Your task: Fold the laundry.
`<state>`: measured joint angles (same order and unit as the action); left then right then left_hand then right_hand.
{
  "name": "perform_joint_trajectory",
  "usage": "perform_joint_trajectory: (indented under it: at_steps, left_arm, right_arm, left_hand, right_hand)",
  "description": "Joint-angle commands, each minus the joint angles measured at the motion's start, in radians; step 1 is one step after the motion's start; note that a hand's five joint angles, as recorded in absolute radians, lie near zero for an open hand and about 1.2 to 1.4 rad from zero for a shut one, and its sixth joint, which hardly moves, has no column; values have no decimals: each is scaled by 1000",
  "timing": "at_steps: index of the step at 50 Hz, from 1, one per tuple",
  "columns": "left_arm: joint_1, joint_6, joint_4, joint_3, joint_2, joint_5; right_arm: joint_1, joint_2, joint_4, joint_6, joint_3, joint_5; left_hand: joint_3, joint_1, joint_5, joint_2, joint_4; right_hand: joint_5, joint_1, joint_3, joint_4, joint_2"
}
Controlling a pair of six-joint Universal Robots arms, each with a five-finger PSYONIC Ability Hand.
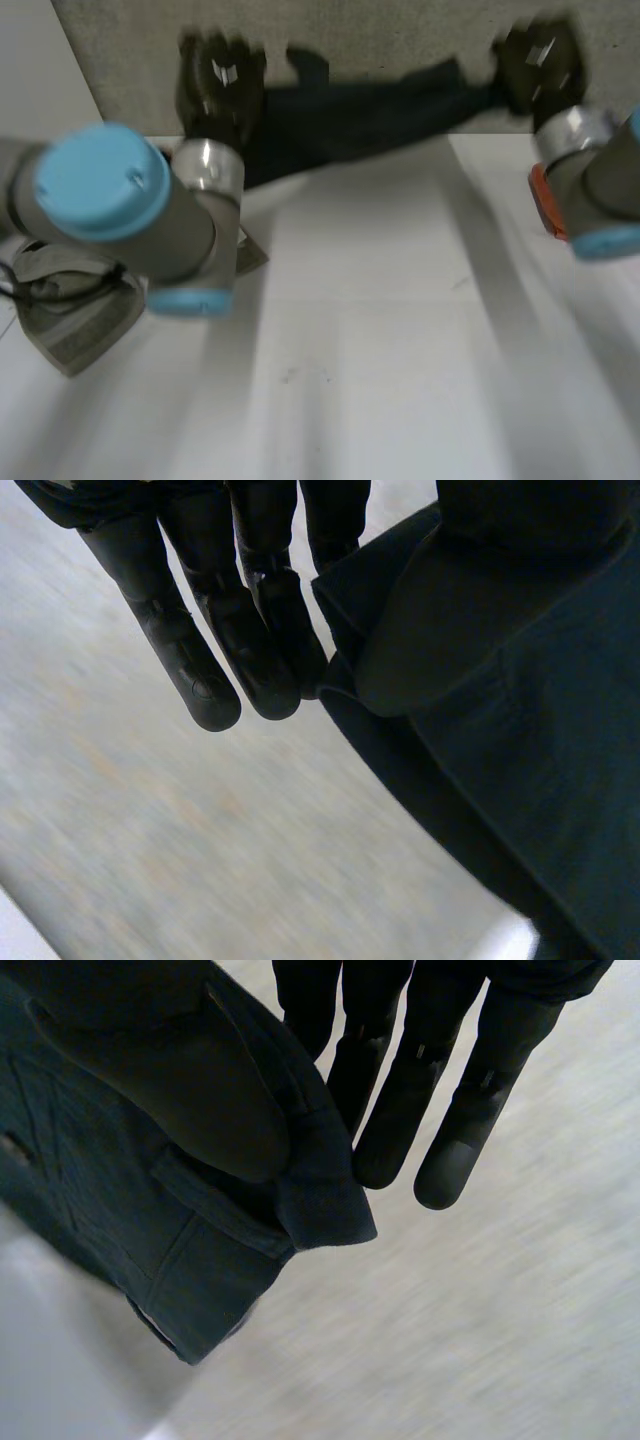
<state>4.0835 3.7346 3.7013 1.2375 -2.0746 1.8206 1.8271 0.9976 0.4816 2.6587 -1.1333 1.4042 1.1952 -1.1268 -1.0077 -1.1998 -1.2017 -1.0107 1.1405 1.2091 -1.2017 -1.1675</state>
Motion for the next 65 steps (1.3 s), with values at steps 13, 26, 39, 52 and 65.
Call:
perform_joint_trajectory:
  at_steps: [13,26,39,52,65]
  left_arm:
    - [-83,-84,-233,428,37,31]
    - [-201,-122,-506,596,255,36]
    - [-218,-157,-610,594,384,32]
    - [-225,-160,-785,597,450,23]
    - [-345,-162,-954,593,567,8]
  right_arm:
    - [-6,27,-404,-264,-331,-37]
    - [-14,251,-676,-348,-603,-39]
    - [-89,388,-709,-433,-755,-68]
    - [-108,548,-848,-463,-796,-106]
    - [-236,777,-1107,-649,-798,-149]
  left_hand:
    - [201,-269,-214,-196,-195]
    - [201,-269,-214,-196,-195]
    - [172,-240,-185,-167,-166]
    - [201,-269,-214,-196,-195]
    - [201,-269,-214,-196,-195]
  right_hand:
    - [-211,256,187,-195,-229]
    - [-211,256,187,-195,-229]
    - [-211,256,187,-195,-229]
    - [-211,256,187,-195,-229]
    - [-211,256,187,-195,-229]
